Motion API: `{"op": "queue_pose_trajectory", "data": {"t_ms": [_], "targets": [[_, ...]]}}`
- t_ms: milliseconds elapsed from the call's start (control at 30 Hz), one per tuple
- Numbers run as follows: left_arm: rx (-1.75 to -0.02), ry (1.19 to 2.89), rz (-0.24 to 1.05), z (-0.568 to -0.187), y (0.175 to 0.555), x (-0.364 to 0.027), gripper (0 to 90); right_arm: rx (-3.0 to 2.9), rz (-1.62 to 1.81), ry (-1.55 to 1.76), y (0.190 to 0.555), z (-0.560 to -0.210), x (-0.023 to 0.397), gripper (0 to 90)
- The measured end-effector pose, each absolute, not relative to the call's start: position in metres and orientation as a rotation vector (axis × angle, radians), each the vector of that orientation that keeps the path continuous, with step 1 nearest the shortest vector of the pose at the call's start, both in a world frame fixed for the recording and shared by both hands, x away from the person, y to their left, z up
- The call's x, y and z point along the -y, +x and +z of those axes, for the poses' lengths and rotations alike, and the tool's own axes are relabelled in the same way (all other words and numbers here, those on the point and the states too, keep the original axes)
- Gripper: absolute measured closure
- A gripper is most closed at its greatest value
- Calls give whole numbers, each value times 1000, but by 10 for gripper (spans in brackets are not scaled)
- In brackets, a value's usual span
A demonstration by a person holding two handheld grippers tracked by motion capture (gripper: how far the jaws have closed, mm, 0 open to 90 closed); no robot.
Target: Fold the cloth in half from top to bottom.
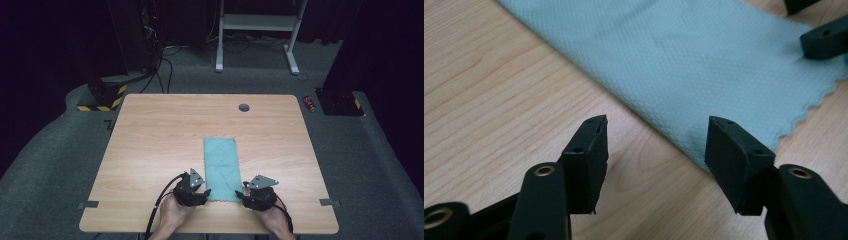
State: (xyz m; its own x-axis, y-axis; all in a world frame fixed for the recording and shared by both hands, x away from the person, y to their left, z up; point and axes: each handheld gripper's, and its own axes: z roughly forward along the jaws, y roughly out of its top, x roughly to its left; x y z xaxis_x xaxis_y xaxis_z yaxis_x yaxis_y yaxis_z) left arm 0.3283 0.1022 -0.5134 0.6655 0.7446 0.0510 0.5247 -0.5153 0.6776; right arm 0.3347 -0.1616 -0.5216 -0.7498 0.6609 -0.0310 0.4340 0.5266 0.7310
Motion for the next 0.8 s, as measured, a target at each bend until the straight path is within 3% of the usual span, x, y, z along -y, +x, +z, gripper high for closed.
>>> {"op": "queue_pose_trajectory", "data": {"t_ms": [467,800], "targets": [[-1009,2201,352,-514,325,-121,400,-2471,1150,910,332,-520,173,501],[-1123,2055,285,-499,382,-139,382,-2410,1212,1102,382,-507,182,559]]}}
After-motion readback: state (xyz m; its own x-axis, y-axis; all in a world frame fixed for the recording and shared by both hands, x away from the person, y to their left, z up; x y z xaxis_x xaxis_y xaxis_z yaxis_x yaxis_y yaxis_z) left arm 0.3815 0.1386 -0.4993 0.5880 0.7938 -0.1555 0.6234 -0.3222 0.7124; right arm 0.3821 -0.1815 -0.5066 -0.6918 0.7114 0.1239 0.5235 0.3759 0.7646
